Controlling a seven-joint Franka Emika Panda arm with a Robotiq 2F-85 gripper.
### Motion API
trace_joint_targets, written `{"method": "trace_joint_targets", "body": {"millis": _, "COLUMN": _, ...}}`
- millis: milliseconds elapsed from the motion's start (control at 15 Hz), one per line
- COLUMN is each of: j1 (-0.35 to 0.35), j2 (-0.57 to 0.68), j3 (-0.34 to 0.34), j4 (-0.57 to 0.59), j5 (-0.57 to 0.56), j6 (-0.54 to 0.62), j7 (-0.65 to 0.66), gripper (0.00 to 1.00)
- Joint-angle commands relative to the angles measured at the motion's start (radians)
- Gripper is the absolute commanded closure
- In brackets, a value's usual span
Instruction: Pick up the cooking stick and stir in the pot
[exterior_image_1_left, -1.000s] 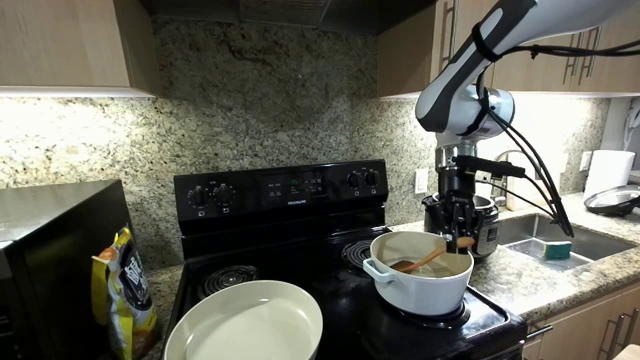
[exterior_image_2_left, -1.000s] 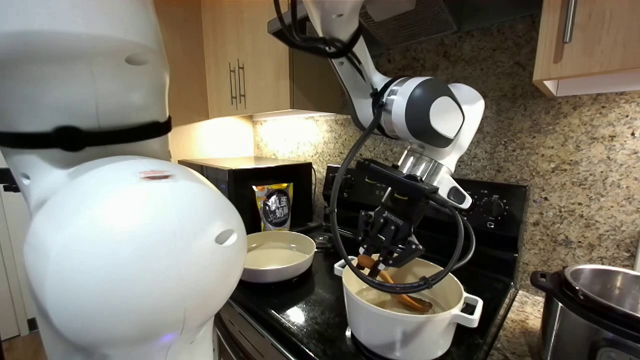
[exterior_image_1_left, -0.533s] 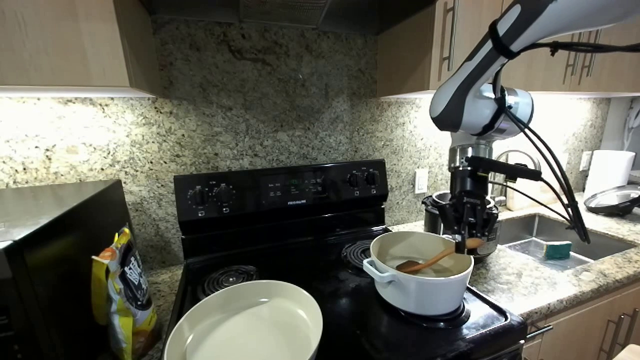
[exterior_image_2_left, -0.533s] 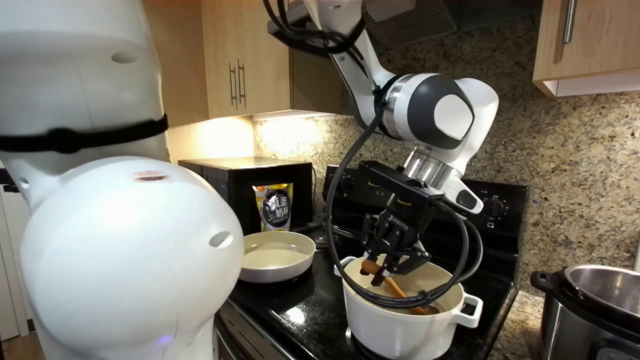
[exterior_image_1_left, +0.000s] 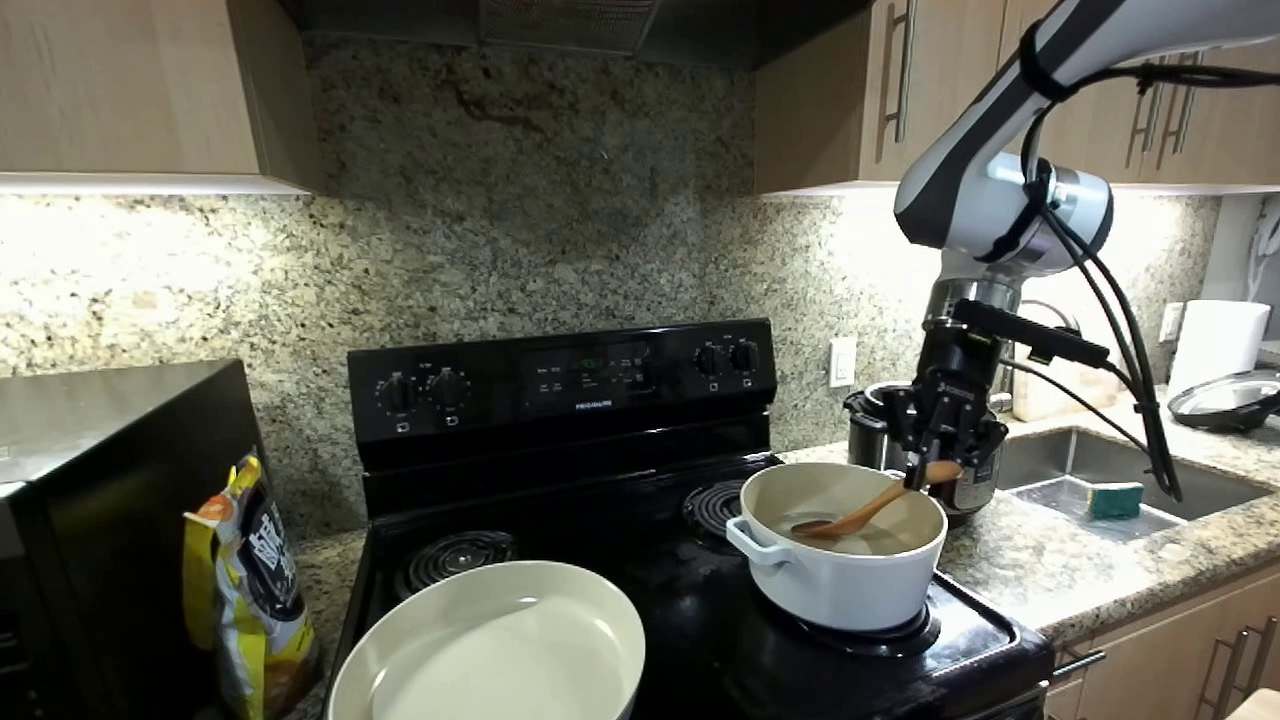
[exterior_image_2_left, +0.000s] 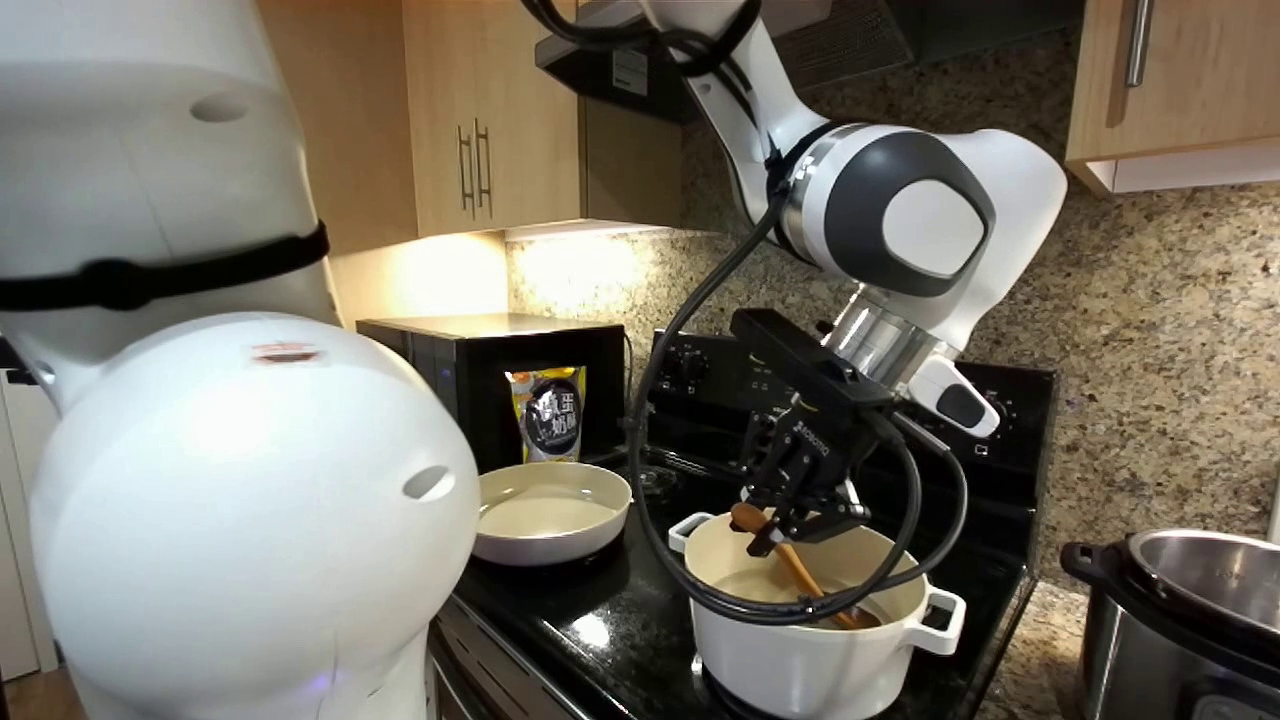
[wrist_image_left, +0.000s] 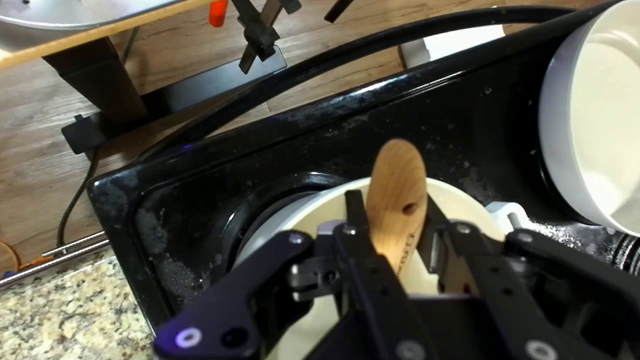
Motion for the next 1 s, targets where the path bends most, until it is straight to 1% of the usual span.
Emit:
{"method": "trace_joint_targets", "body": {"millis": 0, "j1": -0.009, "j2": 0.024, "j3": 0.001, "j4": 0.016, "j5": 0.051, "j6": 0.038, "j7": 0.017, "gripper": 0.9}}
{"method": "trace_joint_targets", "body": {"millis": 200, "j1": 0.01, "j2": 0.071, "j3": 0.013, "j4": 0.059, "j5": 0.061, "j6": 0.019, "j7": 0.006, "gripper": 0.9}}
{"method": "trace_joint_targets", "body": {"millis": 600, "j1": 0.047, "j2": 0.145, "j3": 0.067, "j4": 0.122, "j5": 0.038, "j6": -0.02, "j7": 0.003, "gripper": 0.9}}
{"method": "trace_joint_targets", "body": {"millis": 933, "j1": 0.062, "j2": 0.164, "j3": 0.111, "j4": 0.123, "j5": -0.033, "j6": -0.049, "j7": 0.005, "gripper": 0.9}}
